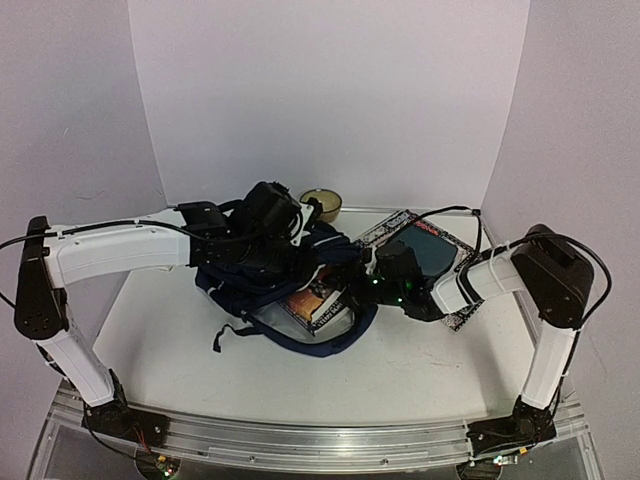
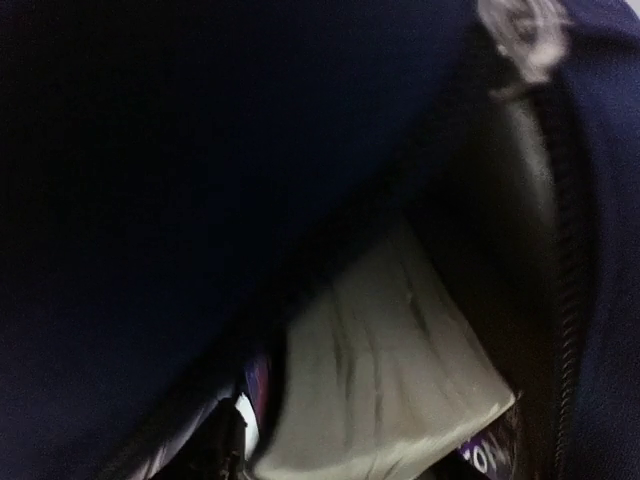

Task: Pack the student bag
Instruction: Place the book in the largest pocket of the bag, then place the largest pocket in the student bag.

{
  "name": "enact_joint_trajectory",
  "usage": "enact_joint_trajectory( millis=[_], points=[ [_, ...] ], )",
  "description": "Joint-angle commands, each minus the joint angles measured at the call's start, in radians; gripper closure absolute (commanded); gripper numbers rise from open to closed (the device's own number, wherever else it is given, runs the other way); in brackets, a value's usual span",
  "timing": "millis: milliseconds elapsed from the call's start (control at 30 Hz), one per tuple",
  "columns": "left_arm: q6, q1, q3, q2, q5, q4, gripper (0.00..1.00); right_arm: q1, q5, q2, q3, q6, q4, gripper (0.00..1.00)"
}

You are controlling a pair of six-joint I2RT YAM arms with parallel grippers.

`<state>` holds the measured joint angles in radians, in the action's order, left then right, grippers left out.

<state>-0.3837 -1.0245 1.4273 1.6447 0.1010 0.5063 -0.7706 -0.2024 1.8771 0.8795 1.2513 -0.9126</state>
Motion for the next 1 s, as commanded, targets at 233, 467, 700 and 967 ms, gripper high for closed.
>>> enact_joint_trajectory(
  millis=[233, 467, 700, 967],
  points=[
    [-0.033, -0.009, -0.024, -0.099, 0.064, -0.136, 0.93, -0.009, -0.012, -0.271, -0.025, -0.234, 0.252, 0.24],
    [-0.012, 0.000, -0.055, -0.158, 0.100, -0.127, 0.56, -0.010, 0.003, -0.435, -0.159, -0.310, 0.334, 0.07],
    [0.002, 0.200, -0.107, -0.216, 0.111, -0.054, 0.29, -0.009, 0.161, -0.678, -0.209, -0.475, 0.537, 0.02],
    [0.106, 0.505, -0.123, -0.107, 0.208, 0.011, 0.14, -0.009, 0.386, -0.962, -0.245, -0.625, 0.608, 0.02]
  ],
)
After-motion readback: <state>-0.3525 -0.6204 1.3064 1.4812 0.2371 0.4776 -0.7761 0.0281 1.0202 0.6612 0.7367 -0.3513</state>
